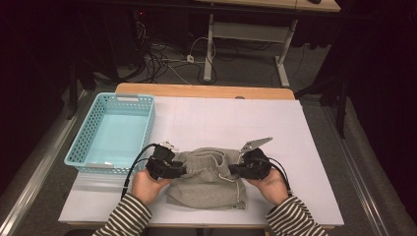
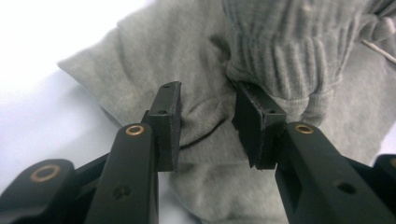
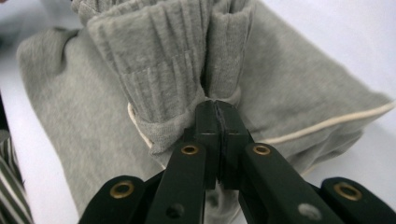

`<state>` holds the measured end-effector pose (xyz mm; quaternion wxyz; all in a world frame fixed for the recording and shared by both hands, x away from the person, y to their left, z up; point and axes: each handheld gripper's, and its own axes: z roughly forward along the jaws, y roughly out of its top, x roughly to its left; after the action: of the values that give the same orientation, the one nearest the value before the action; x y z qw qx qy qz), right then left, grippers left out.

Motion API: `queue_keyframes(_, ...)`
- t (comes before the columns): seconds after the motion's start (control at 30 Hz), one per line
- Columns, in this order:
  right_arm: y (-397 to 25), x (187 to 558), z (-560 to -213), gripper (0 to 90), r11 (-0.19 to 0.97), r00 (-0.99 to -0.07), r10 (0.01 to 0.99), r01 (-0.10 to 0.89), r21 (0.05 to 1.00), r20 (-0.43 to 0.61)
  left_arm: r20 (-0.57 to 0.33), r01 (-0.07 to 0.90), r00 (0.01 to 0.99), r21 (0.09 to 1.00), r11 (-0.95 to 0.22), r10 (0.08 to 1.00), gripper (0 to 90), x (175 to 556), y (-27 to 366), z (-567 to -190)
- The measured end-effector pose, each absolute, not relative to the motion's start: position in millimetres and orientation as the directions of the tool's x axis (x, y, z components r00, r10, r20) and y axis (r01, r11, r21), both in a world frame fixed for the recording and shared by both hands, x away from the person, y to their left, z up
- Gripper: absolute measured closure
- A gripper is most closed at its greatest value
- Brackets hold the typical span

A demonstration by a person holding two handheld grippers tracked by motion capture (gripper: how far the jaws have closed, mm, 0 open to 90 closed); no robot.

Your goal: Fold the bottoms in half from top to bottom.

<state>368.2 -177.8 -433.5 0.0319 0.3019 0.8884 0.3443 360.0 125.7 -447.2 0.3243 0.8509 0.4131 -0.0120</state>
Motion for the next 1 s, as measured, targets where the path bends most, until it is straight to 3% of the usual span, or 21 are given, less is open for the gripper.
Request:
queue_keyframes(0.43, -185.1, 347.3, -439.3, 88.1, 0.603, -0.829, 0.543, 0.494, 0.626, 0.130, -0.282, 0.703, 0.678, 0.519, -0.486, 0.679, 58.9, 338.7, 130.2, -455.0)
queue_keyframes(1.0, -185.8, 347.4, -426.5, 86.6, 0.528, -0.798, 0.592, 0.491, 0.693, 0.115, -0.250, 0.698, 0.674, 0.524, -0.489, 0.695, 58.2, 330.2, 135.1, -454.1)
